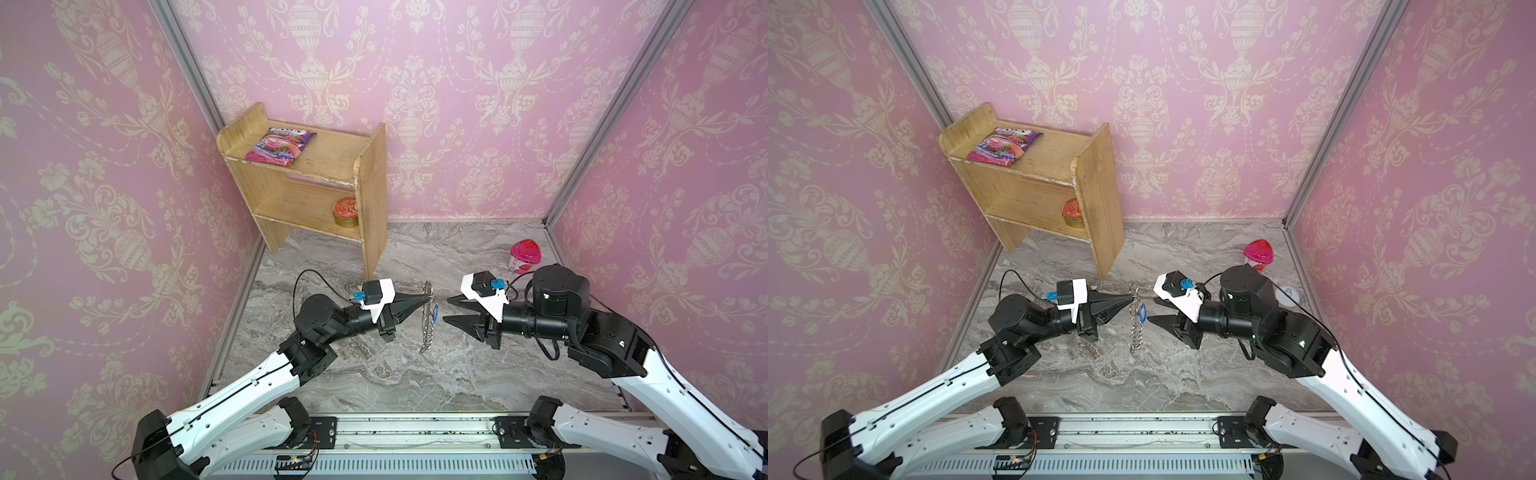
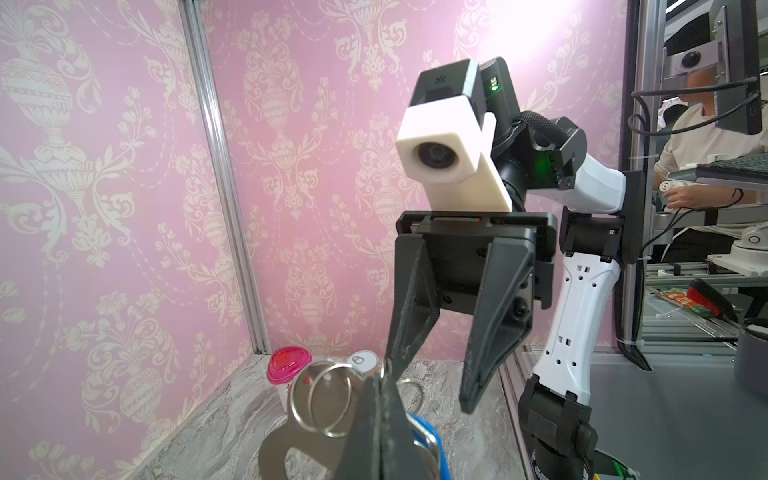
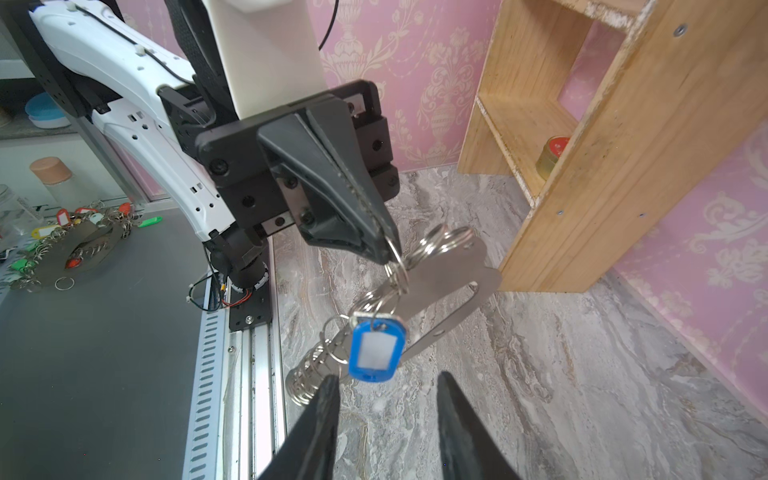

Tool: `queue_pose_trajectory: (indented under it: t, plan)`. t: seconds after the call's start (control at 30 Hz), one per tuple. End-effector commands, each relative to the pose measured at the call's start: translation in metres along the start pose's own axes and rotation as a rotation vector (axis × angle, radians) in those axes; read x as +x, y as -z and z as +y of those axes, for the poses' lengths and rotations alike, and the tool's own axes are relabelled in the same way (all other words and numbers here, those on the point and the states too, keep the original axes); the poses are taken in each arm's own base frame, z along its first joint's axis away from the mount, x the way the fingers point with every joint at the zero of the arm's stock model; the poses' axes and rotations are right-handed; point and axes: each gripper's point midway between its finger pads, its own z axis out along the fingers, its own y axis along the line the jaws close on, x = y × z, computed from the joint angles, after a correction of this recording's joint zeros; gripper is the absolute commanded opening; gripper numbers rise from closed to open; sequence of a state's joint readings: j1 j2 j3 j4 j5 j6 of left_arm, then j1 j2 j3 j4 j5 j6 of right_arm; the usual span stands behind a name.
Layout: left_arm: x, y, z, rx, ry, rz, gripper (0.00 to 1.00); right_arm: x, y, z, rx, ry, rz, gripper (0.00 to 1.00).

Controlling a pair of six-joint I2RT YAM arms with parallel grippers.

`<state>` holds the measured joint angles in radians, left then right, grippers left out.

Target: Put the keys on the keyring

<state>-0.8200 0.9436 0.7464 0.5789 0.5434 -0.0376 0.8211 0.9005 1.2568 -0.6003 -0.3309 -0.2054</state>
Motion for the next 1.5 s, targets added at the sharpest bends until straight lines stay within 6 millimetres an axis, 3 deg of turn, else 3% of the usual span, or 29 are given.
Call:
queue_pose_trajectory:
  t: [0.0, 0.63, 1.0, 1.27, 1.47]
  plan:
    - [-0.003, 0.001, 0.003, -0.014, 0.011, -0.051, 0.00, -0.015, 0.001, -0.003, 0.027, 0.019, -0.074, 0.40]
    - [-0.007, 0.003, 0.001, -0.020, 0.001, -0.085, 0.00, -0.015, -0.016, -0.006, 0.028, -0.012, -0.076, 0.30]
    - [-0.012, 0.005, 0.000, -0.024, -0.009, -0.100, 0.00, -0.009, -0.022, -0.008, 0.035, -0.021, -0.052, 0.17]
    - [-0.010, 0.005, 0.000, -0.028, -0.013, -0.102, 0.00, -0.009, -0.023, -0.006, 0.032, -0.015, -0.046, 0.00]
    - [-0.012, 0.005, 0.006, -0.059, -0.023, -0.127, 0.00, -0.006, -0.027, 0.006, -0.012, -0.015, -0.036, 0.00]
